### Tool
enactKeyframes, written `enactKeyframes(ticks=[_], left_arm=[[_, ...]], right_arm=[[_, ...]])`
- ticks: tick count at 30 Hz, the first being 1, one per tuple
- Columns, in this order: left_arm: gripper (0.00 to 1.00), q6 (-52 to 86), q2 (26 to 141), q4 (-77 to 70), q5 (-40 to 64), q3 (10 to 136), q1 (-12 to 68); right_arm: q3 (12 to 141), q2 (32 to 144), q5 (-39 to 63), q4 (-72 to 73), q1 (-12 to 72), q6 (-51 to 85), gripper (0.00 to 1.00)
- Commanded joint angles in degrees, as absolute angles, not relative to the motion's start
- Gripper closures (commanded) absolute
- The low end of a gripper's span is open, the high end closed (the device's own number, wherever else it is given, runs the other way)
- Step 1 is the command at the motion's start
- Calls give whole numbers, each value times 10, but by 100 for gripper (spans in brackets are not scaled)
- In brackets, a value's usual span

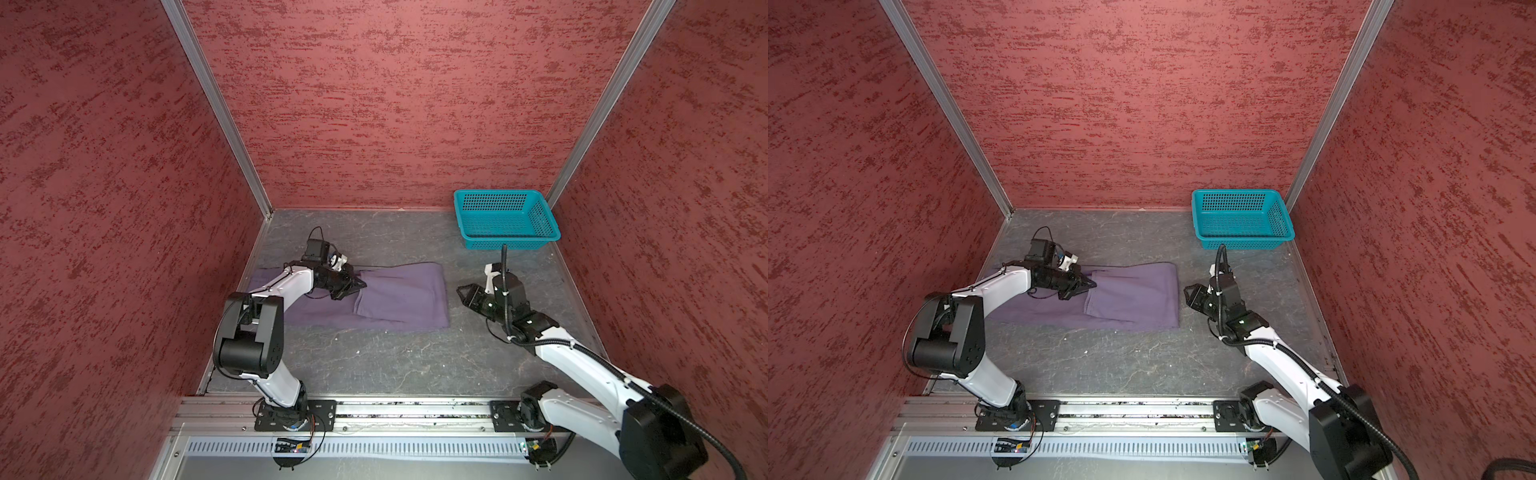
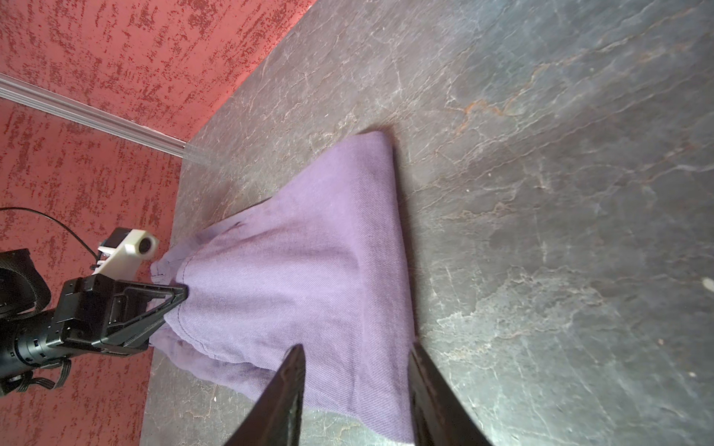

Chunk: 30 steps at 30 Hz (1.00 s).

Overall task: Fold and stack the trousers
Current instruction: Smooth out the trousers at the center of the table.

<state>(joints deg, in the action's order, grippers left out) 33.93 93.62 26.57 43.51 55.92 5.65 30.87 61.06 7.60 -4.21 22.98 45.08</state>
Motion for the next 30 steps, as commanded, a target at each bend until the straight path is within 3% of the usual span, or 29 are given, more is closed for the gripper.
enactKeyframes(ticks=[1,11,12,15,16,22,30], left_arm=[[100,362,898,278,452,558,45],[100,368,884,302,436,570,19],[92,371,888,303,431,561,5],[43,379,880,309,389,527,-36],[38,383,872,308,378,517,-51],[34,381,820,326,334,515,-81],[37,365,849,329,327,536,42]], right_arm=[[298,620,84,-20,225,456,56],[289,646,105,4,224,460,54],[288,648,107,4,225,459,50],[292,655,106,-8,225,456,38],[293,660,107,-11,225,454,35],[329,745,137,-18,228,423,32],[370,873,193,36,237,405,38]])
